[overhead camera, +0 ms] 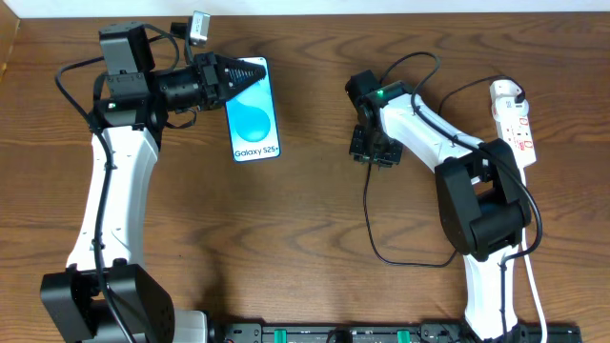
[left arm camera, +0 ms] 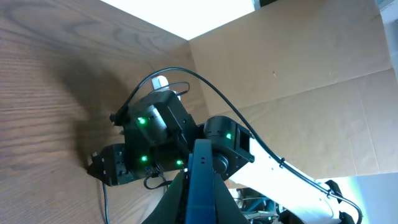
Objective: Plug charger to phone and switch on socket
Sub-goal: 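Lower the right gripper over the black cable's USB-C end, then grasp the cable plug with the right gripper and lift it, then move the plug toward the phone's bottom port held by the left gripper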
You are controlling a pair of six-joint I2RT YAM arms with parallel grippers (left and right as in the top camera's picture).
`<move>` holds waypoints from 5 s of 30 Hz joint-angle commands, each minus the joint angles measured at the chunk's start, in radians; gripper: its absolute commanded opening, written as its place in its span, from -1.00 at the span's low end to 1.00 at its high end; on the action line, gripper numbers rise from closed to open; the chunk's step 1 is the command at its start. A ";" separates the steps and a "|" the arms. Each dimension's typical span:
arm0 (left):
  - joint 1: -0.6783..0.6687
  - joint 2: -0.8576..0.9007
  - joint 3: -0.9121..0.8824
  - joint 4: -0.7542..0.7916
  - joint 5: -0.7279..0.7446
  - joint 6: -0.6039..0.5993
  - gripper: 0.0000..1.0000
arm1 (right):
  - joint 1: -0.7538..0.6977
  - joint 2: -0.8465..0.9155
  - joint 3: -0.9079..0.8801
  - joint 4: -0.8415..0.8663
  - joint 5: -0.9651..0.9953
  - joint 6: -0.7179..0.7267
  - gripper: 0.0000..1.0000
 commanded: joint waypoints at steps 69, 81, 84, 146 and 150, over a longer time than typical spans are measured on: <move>0.126 -0.003 0.007 0.858 -0.195 -0.603 -0.85 | 0.063 0.018 0.005 2.021 -1.554 0.761 -0.98; 0.155 -0.003 0.007 0.923 -0.197 -0.694 -0.85 | 0.063 0.018 0.005 2.333 -1.528 1.045 -0.98; 0.155 -0.003 0.007 0.923 -0.198 -0.726 -0.85 | 0.066 0.018 0.005 2.367 -1.512 1.081 -0.98; 0.154 0.003 0.006 0.679 -0.219 -0.690 -0.85 | 0.093 0.005 0.026 2.556 -1.355 1.255 -0.98; 0.154 0.003 0.006 0.679 -0.208 -0.690 -0.85 | 0.093 0.005 0.026 2.556 -1.355 1.255 -0.98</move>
